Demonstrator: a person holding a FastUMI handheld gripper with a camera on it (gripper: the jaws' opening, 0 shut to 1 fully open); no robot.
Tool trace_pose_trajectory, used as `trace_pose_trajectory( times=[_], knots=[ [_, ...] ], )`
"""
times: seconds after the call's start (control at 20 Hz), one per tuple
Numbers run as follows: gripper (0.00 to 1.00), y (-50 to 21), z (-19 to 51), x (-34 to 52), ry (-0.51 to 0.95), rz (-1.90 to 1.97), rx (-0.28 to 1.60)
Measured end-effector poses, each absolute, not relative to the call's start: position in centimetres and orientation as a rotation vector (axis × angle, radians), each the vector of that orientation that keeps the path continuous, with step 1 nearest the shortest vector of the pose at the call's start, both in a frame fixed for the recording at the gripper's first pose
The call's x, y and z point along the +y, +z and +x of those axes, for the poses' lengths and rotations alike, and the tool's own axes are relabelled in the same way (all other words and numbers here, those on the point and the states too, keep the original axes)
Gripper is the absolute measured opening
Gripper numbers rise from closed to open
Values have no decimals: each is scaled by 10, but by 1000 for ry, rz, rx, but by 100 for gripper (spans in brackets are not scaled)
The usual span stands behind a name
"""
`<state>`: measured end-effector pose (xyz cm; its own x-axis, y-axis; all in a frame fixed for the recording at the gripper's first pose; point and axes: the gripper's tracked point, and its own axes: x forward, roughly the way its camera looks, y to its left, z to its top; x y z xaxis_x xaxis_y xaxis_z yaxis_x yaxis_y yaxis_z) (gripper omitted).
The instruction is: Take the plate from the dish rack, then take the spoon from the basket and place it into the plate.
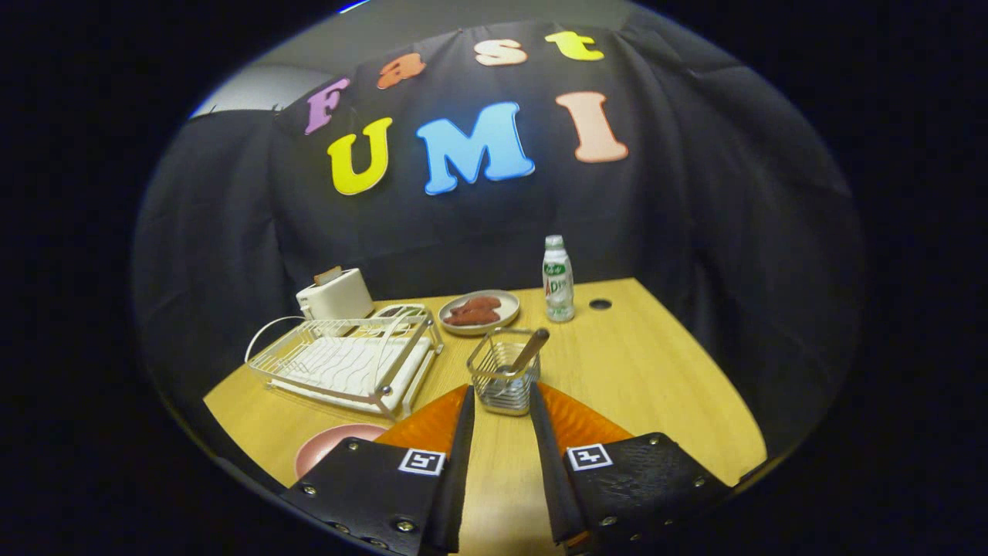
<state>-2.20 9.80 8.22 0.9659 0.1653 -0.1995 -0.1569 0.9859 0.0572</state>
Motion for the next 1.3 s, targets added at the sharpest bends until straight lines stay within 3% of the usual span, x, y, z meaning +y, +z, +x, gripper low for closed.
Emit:
trace_pose_trajectory(
  times=[0.4, 1.1, 1.3],
  knots=[
    [43, 110, 22, 78, 122, -6, 40],
    [43, 62, 88, 91, 100, 57, 91],
    [32, 64, 95, 95, 98, 58, 82]
  ],
)
